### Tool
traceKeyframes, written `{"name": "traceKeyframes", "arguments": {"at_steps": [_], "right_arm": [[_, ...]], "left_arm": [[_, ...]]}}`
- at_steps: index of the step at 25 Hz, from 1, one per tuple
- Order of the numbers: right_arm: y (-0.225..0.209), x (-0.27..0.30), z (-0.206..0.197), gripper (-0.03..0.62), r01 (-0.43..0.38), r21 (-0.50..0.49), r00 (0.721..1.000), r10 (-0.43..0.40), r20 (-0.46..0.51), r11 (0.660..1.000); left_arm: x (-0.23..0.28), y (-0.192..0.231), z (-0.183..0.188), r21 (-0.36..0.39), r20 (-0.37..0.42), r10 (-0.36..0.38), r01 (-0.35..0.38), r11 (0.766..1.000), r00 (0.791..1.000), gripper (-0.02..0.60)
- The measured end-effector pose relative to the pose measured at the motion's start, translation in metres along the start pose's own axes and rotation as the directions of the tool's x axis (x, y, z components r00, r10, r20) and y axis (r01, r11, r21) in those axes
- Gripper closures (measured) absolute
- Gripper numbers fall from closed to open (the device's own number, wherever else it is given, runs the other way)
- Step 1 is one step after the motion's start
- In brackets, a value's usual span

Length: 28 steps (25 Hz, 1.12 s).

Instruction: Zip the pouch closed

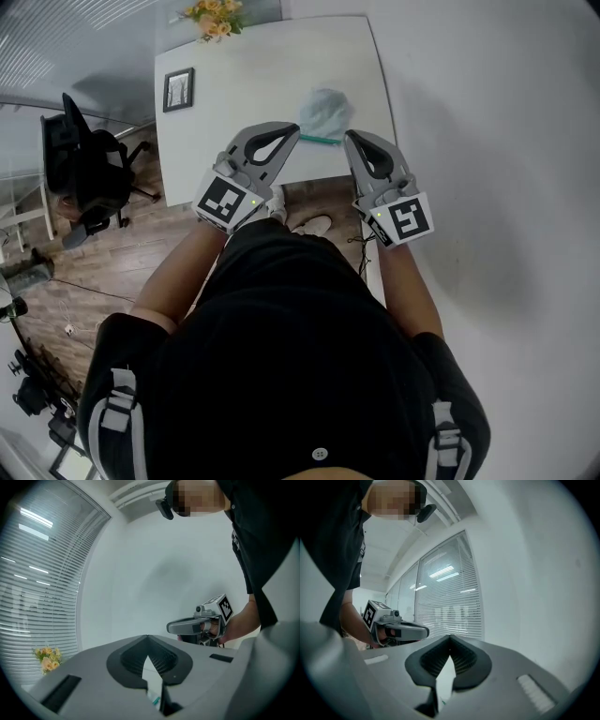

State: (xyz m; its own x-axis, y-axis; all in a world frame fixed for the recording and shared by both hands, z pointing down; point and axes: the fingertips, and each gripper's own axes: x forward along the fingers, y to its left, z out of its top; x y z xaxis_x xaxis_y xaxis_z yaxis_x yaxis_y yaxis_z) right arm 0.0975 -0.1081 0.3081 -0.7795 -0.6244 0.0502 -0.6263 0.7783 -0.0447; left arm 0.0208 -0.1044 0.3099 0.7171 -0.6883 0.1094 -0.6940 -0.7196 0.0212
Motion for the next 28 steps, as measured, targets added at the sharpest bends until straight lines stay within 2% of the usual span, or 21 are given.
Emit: {"name": "traceKeyframes", "arguments": {"at_steps": [28], "right_arm": [[-0.0015,0.0011,-0.0053,0.585,0.021,0.005,1.0,-0.021,-0.014,1.0]], "left_arm": [[0.0024,0.002,-0.0033,0.0,-0.006,-0.008,0.008,1.0,1.0,0.574]]}}
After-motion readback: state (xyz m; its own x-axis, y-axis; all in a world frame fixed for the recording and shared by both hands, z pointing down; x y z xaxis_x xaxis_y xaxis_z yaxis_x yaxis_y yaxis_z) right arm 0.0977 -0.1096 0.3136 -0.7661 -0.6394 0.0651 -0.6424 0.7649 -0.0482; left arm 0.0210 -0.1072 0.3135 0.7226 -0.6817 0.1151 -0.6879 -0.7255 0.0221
